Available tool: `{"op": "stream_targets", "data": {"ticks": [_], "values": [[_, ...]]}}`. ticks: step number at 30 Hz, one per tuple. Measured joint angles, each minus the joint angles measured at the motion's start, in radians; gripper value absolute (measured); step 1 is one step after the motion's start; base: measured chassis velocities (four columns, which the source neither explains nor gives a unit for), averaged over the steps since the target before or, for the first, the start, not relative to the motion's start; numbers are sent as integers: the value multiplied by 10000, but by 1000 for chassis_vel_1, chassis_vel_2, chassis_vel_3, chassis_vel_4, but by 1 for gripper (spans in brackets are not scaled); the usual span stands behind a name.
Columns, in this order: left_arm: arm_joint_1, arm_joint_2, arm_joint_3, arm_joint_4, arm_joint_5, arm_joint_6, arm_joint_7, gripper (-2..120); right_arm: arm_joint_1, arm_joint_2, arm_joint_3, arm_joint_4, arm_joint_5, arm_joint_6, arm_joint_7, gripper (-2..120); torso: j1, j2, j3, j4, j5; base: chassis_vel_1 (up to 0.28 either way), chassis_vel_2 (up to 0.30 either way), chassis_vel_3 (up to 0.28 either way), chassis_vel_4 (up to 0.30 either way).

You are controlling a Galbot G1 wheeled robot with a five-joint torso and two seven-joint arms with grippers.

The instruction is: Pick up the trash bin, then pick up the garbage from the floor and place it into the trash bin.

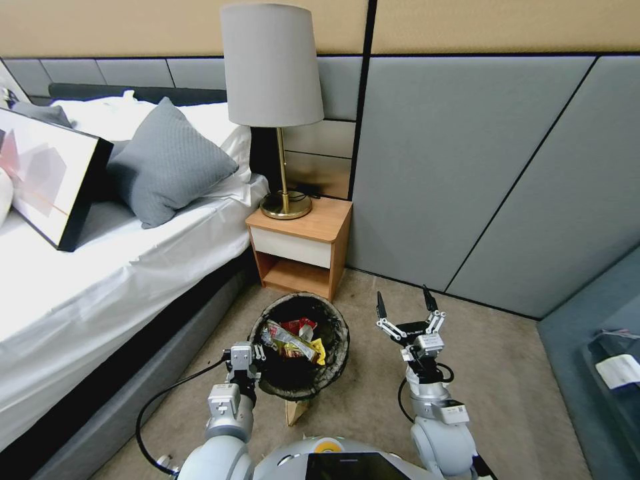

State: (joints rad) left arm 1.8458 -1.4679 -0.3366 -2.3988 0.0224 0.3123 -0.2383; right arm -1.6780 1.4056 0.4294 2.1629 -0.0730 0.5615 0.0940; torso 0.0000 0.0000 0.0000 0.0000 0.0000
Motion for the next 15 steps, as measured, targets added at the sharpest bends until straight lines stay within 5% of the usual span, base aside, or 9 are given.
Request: {"op": "stream_targets", "data": {"ticks": [15], "values": [[-22,11,-7,-14,-13,0,41,0,51,-3,-1,56,52,-85,-3,100,0,0,0,1,0,61,61,65,77]]}}
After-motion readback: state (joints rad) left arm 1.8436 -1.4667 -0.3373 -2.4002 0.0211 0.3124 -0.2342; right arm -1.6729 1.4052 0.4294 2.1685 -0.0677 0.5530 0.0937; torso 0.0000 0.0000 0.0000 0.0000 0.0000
